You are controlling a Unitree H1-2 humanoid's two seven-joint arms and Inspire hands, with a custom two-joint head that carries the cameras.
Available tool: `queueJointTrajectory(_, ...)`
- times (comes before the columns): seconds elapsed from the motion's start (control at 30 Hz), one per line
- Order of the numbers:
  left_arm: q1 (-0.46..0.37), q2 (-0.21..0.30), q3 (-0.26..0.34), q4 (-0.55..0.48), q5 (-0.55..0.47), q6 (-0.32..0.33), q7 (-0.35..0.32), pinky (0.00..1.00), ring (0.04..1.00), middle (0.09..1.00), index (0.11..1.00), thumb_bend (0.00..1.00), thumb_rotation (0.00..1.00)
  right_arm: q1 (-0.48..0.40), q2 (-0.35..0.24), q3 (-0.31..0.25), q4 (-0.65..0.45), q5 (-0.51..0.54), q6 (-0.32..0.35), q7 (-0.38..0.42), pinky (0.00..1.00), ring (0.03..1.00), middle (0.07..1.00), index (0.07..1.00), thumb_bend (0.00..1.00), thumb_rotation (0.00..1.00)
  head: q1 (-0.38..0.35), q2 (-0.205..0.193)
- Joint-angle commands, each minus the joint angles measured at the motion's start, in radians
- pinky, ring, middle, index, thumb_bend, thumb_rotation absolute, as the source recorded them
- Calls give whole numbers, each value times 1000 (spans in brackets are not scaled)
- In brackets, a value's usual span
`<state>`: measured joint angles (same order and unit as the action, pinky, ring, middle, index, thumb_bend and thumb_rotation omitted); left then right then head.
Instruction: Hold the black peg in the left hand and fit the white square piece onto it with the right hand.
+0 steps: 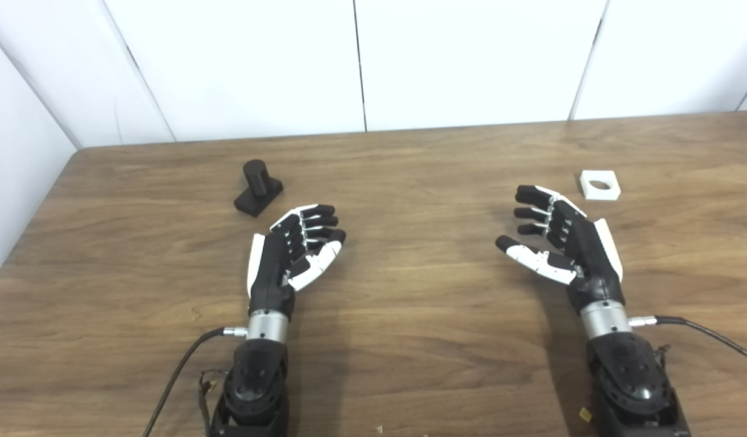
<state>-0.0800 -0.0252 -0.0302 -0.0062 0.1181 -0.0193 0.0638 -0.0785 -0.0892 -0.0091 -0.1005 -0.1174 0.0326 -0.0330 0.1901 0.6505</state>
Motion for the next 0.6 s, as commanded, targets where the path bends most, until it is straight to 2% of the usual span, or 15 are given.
queueJointTrajectory(0.0, -30, -9, -11, 1, 11, -44, 5, 512, 616, 661, 632, 461, 148, -18, -14, -9, -25, 17, -45, 11, 641, 734, 783, 751, 619, 102, 33, -13)
queueJointTrajectory(0.2, -49, -24, -21, 48, 24, -76, 23, 492, 606, 653, 626, 477, 148, -18, -31, -27, 1, 36, -68, 16, 632, 733, 781, 762, 618, 75, 93, -49)
queueJointTrajectory(0.4, -63, -28, -19, 60, 44, -90, 42, 485, 598, 654, 623, 467, 133, -24, -36, -38, 24, 45, -73, 16, 621, 715, 769, 759, 660, 127, 92, -54)
queueJointTrajectory(0.57, -64, -20, -17, 49, 46, -83, 45, 507, 605, 658, 624, 497, 142, -23, -36, -34, 13, 25, -70, 10, 610, 707, 758, 744, 661, 121, 83, -54)
